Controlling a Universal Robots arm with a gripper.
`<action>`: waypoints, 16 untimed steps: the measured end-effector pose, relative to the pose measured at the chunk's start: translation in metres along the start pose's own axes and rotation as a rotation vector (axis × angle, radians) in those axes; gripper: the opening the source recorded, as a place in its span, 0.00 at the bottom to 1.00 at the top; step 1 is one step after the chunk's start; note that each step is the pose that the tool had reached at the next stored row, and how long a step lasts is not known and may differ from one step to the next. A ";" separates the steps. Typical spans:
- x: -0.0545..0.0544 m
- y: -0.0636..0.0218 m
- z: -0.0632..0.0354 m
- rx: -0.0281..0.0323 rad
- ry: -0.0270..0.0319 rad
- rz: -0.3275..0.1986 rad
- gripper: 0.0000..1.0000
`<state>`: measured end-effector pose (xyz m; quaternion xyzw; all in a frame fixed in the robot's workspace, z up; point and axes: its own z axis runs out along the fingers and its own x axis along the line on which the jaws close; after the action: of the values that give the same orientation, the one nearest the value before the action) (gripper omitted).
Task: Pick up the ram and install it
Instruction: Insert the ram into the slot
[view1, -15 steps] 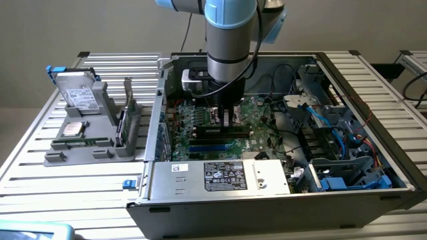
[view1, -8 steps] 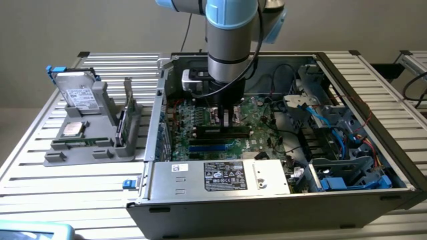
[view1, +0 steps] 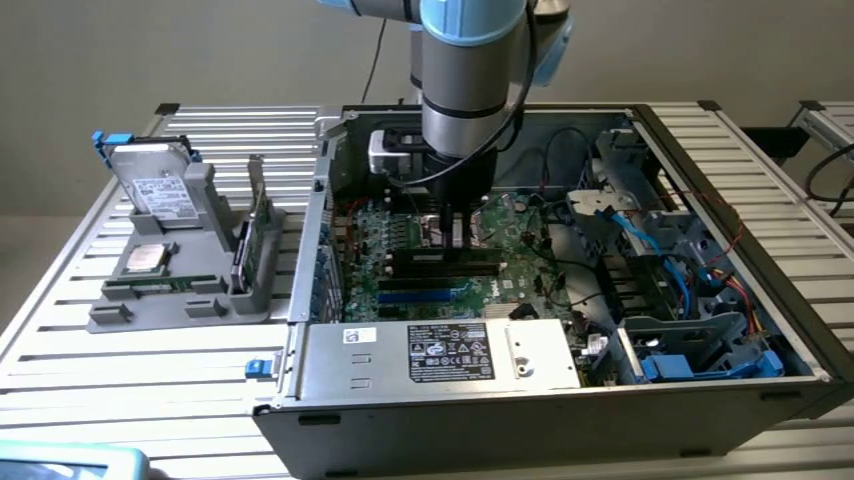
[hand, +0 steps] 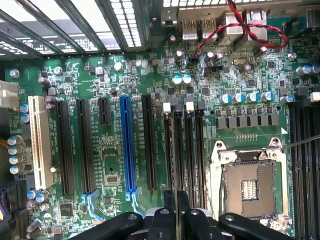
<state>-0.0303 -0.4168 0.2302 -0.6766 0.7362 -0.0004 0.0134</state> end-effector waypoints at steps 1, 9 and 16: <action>0.000 -0.0002 0.0000 0.0000 0.0001 -0.001 0.15; 0.000 -0.0003 0.0002 0.0011 0.0064 -0.002 0.15; -0.003 0.0012 0.0027 0.0077 0.0109 -0.010 0.15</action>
<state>-0.0313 -0.4140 0.2276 -0.6801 0.7330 -0.0069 0.0119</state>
